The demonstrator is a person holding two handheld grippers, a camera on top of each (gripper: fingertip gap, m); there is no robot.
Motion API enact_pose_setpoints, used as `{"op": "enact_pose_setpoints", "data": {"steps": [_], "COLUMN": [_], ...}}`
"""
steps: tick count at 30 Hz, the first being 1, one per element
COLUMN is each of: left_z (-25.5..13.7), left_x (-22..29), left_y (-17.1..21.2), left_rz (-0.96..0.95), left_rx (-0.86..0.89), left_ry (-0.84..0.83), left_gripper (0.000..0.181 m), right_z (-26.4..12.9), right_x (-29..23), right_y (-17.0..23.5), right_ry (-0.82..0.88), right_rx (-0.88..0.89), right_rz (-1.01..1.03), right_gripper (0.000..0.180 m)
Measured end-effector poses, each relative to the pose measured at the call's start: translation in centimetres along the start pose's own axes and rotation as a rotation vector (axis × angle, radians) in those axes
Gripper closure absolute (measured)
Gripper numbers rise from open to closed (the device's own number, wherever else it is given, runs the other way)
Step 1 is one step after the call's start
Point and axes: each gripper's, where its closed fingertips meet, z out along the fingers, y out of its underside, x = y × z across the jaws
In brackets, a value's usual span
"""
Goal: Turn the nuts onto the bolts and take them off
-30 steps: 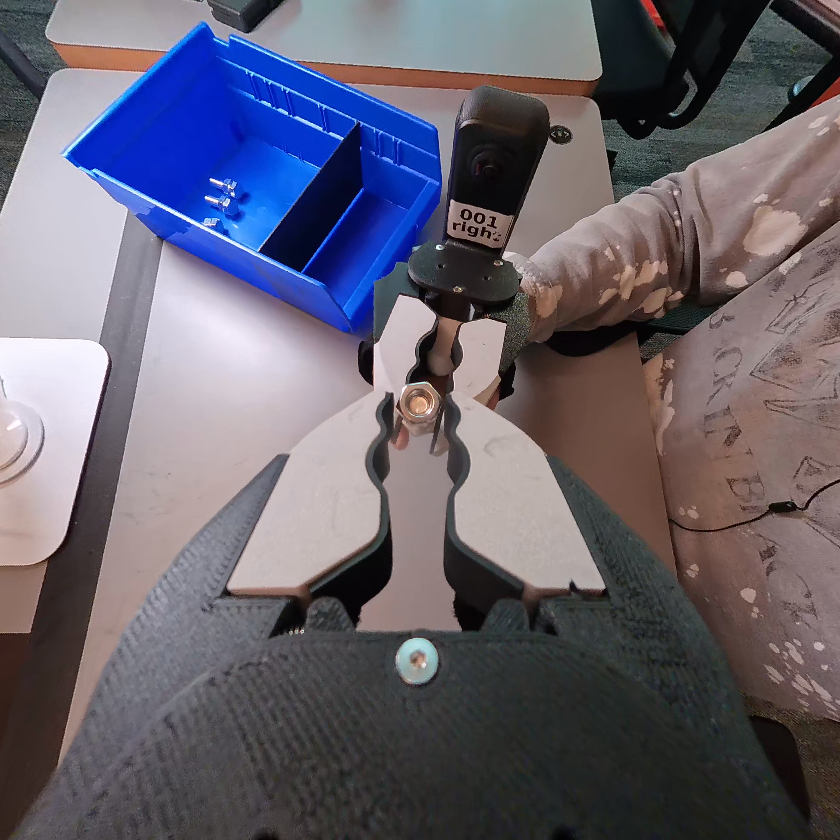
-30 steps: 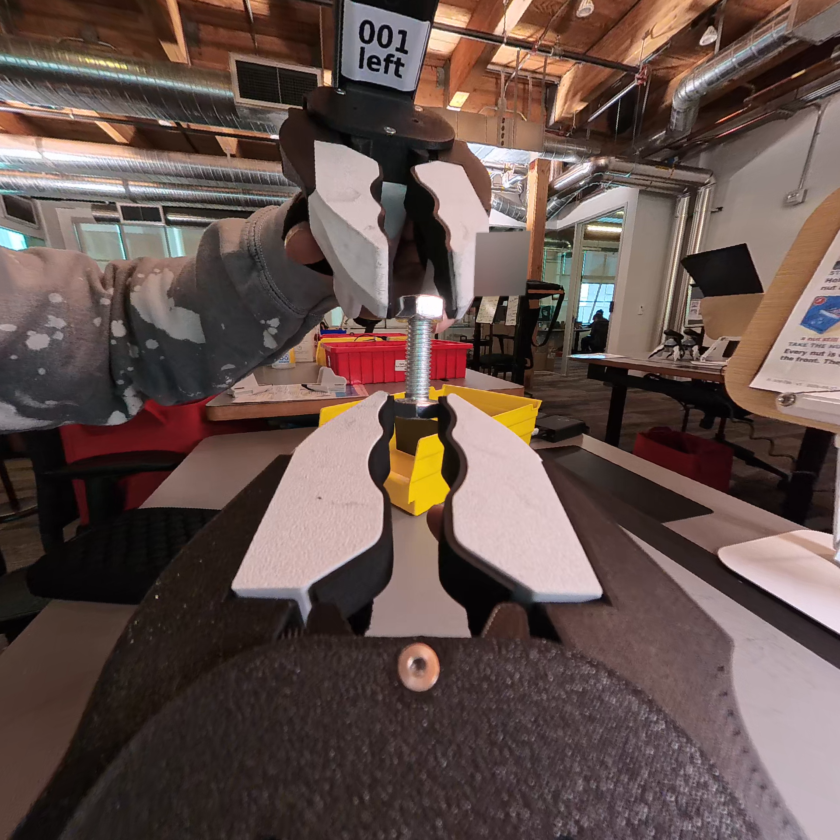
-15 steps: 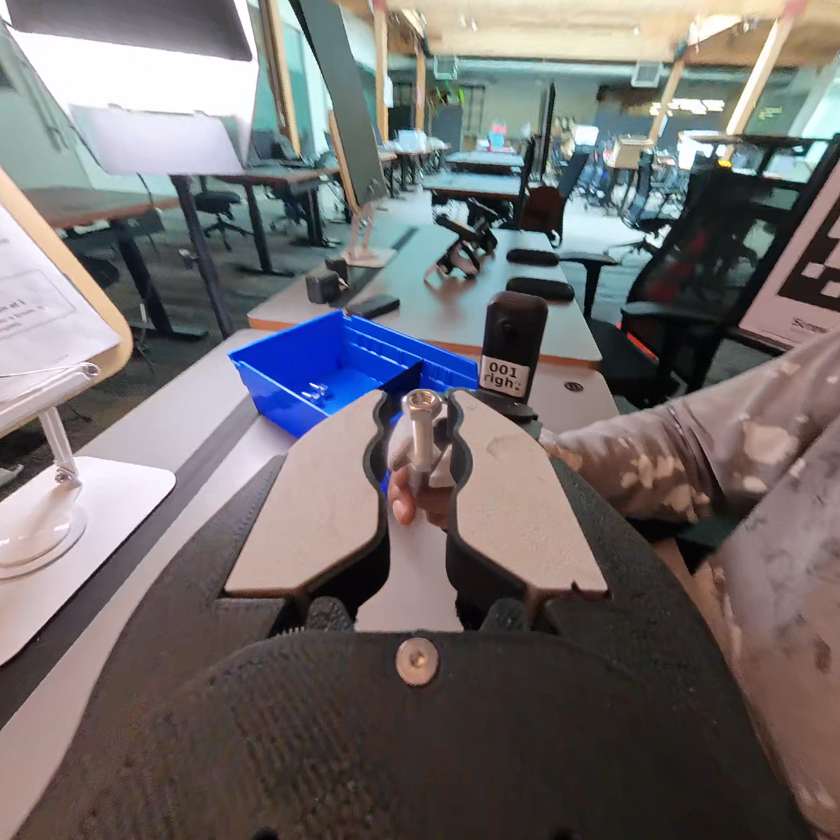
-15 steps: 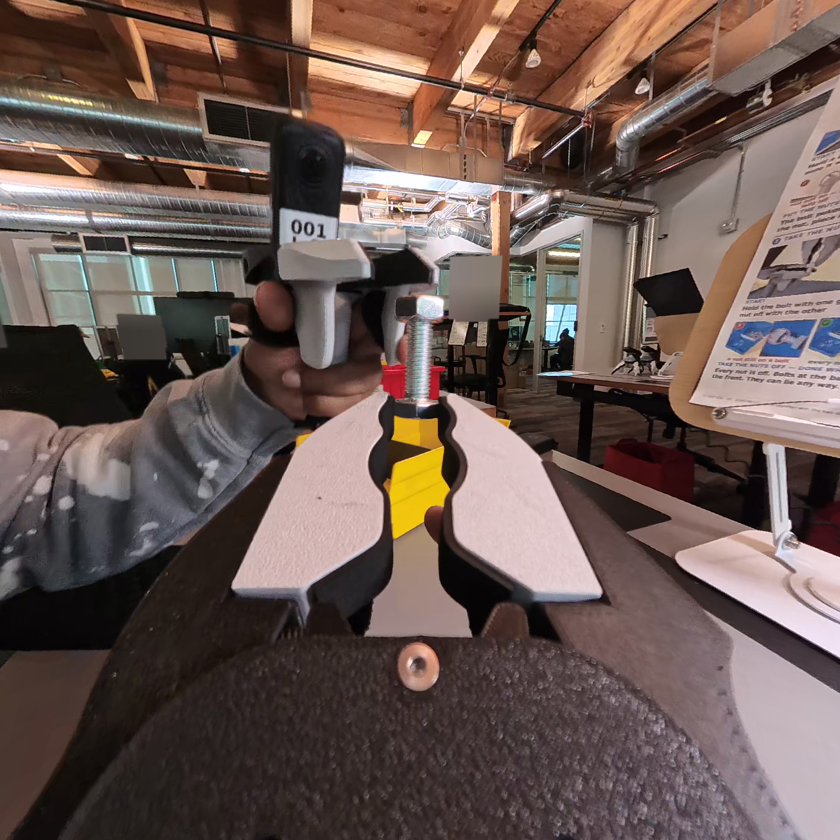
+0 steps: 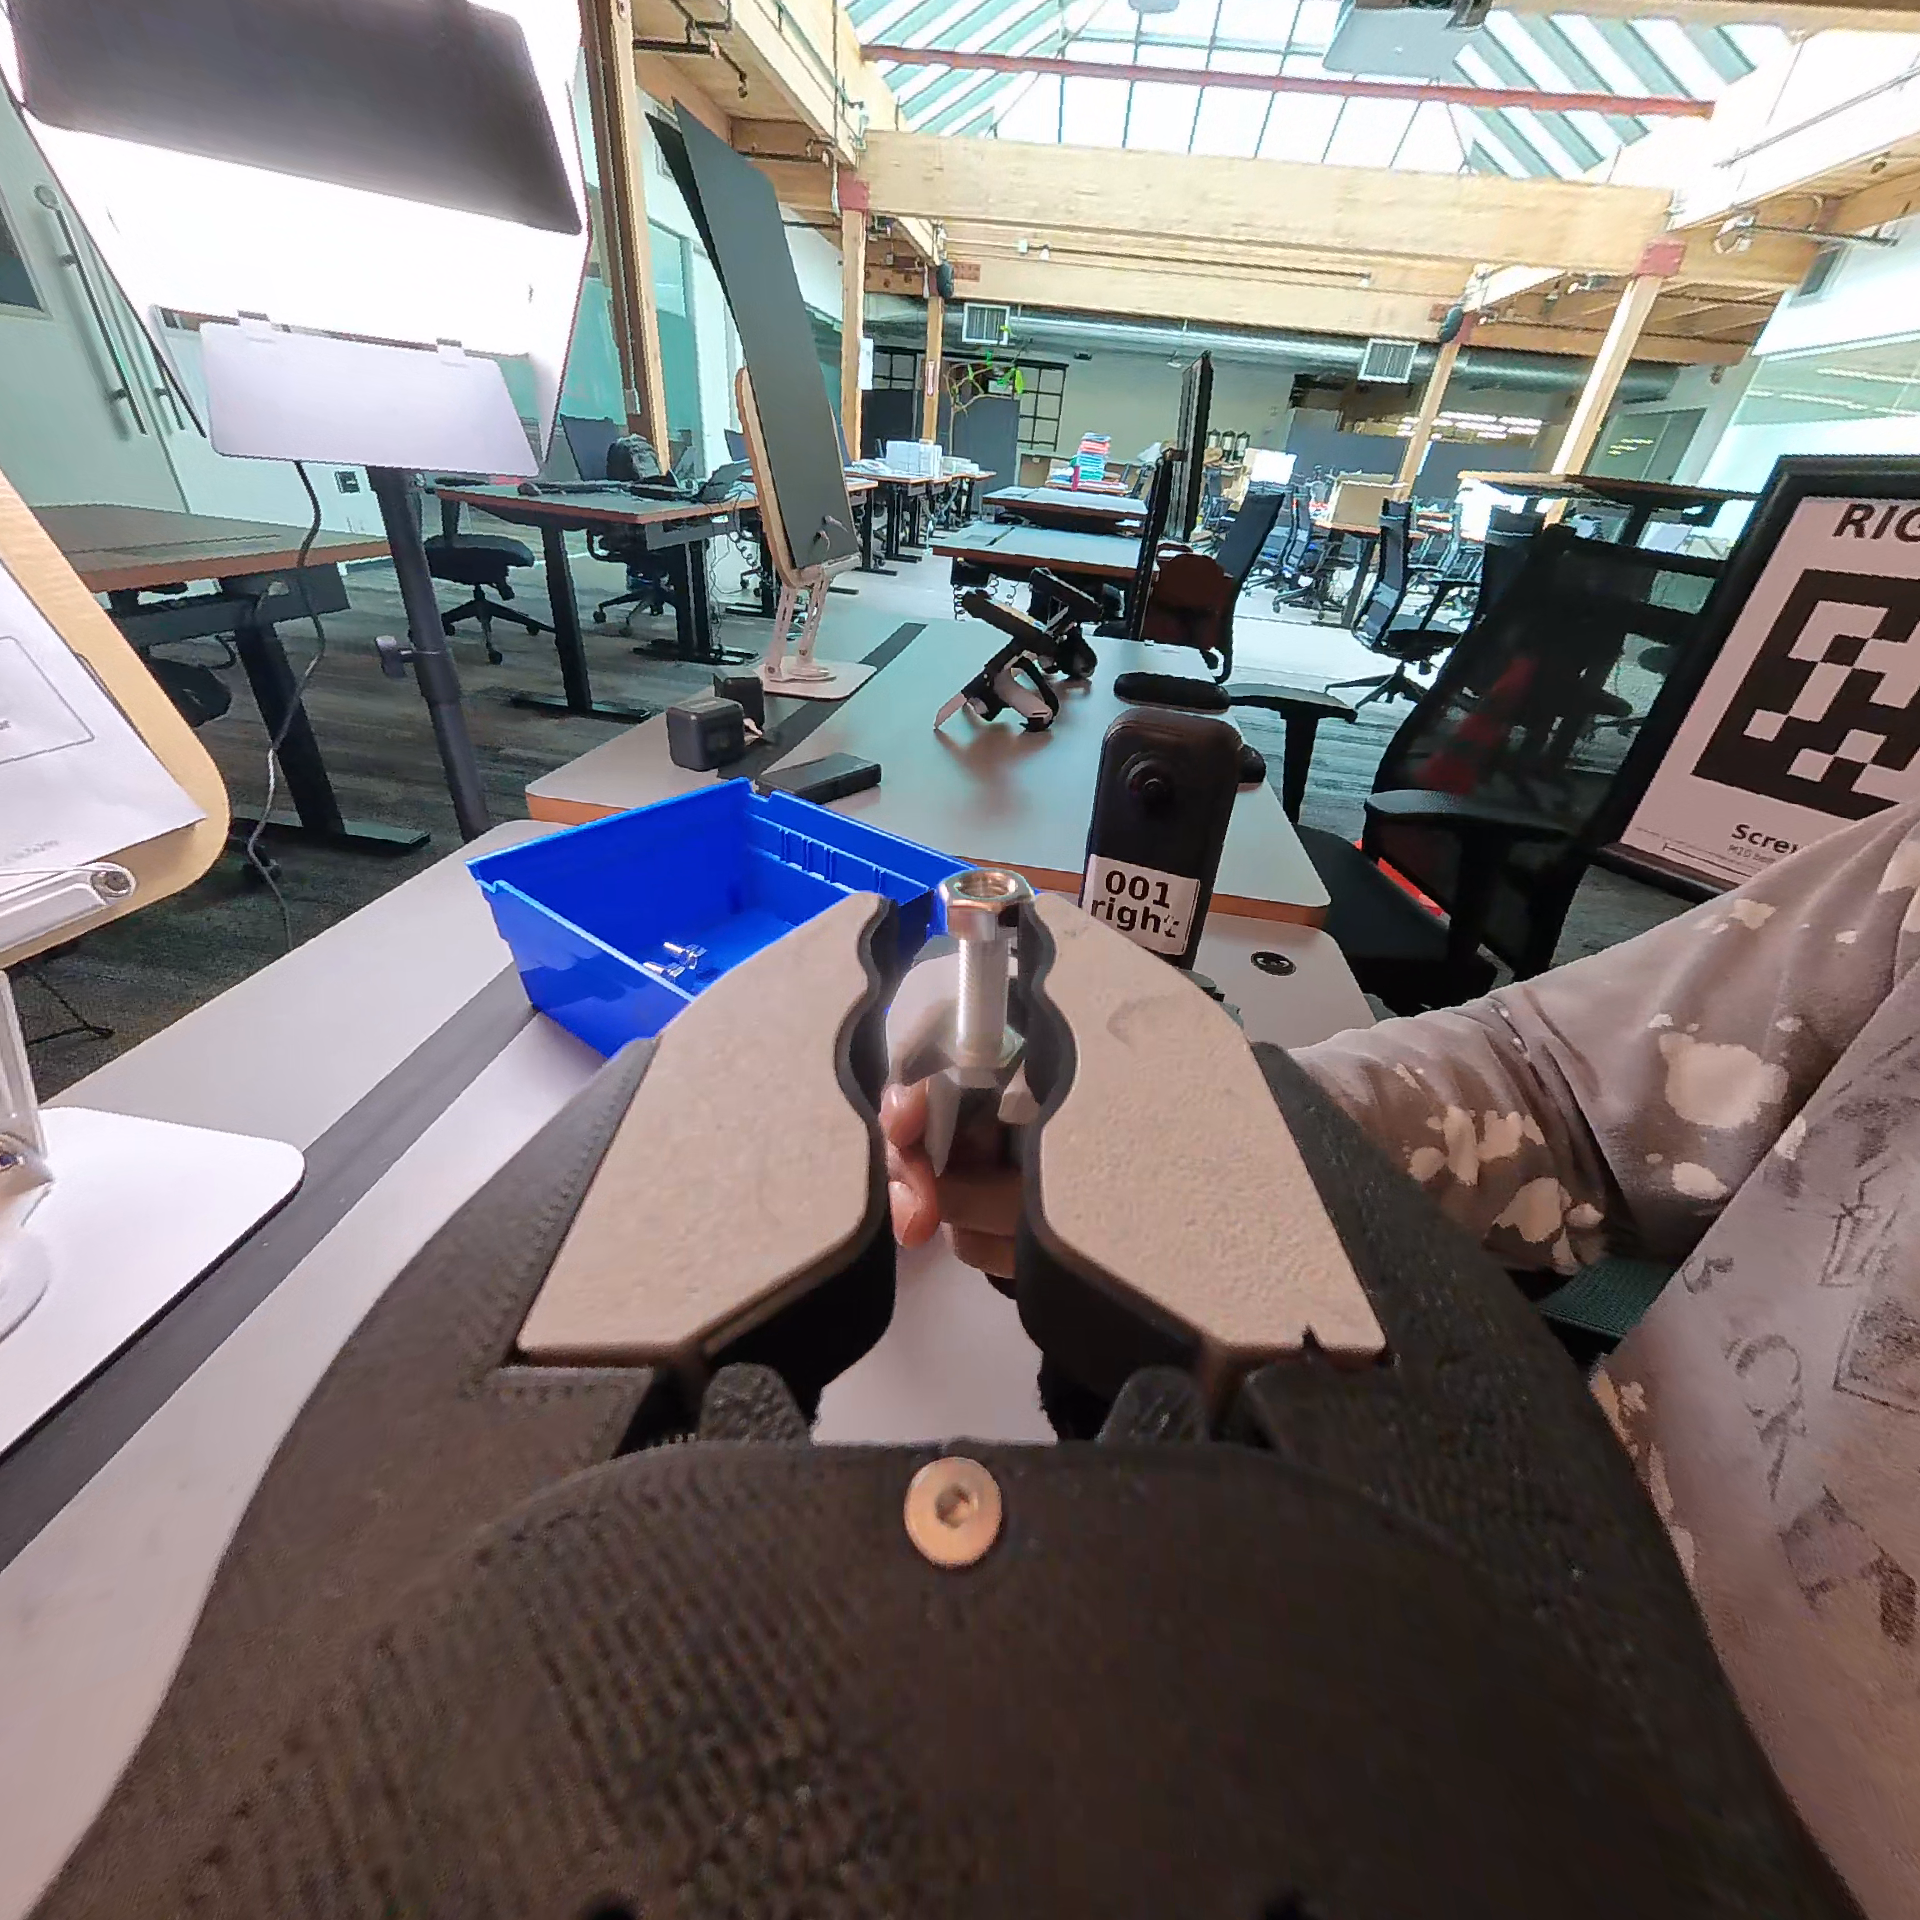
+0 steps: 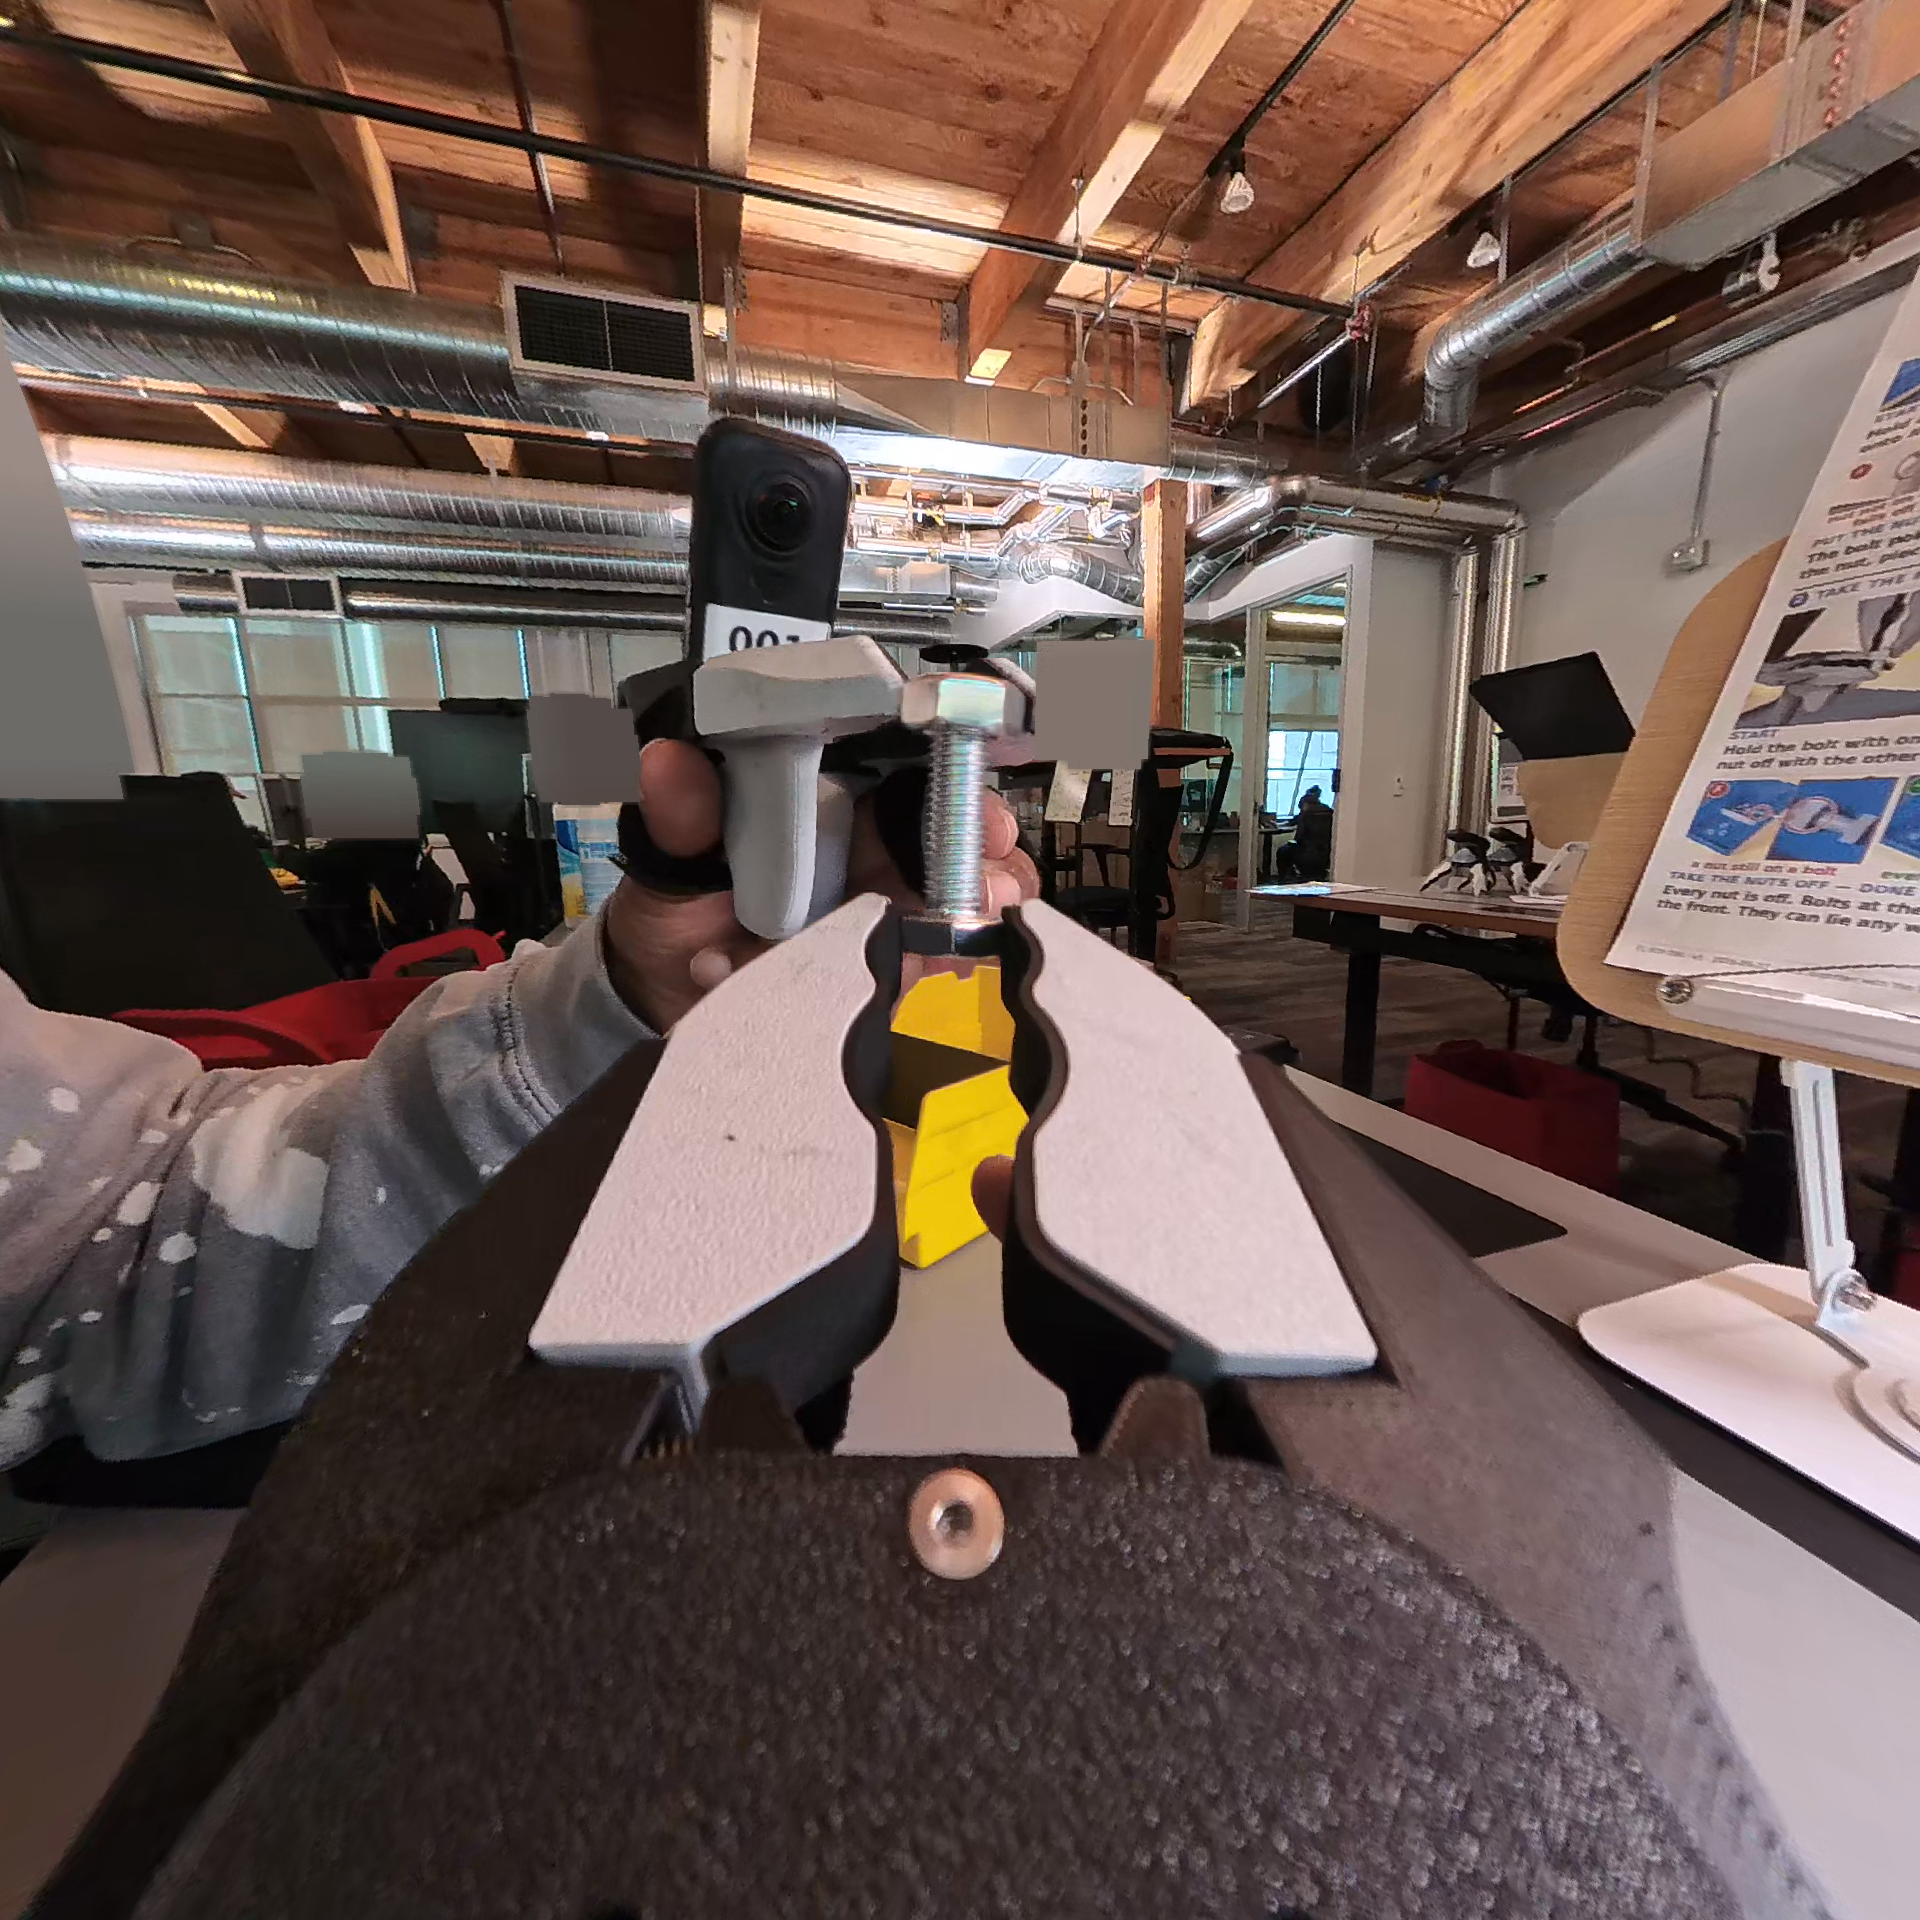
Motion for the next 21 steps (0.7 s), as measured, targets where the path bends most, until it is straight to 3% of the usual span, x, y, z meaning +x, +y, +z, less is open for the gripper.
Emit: {"op": "enact_pose_setpoints", "data": {"steps": [18,21], "left_z": [0.0,-0.4], "left_x": [-0.4,-1.6], "left_y": [0.7,0.6], "left_rz": [-0.093,-0.120], "left_rx": [0.064,0.087], "left_ry": [0.049,0.009], "left_gripper": [0.157,0.164], "right_z": [0.0,-0.1], "right_x": [0.4,0.1], "right_y": [0.0,-0.4], "right_ry": [0.026,-0.005], "right_rx": [-0.022,0.001], "right_rz": [-0.021,-0.008], "right_gripper": [0.162,0.162]}}
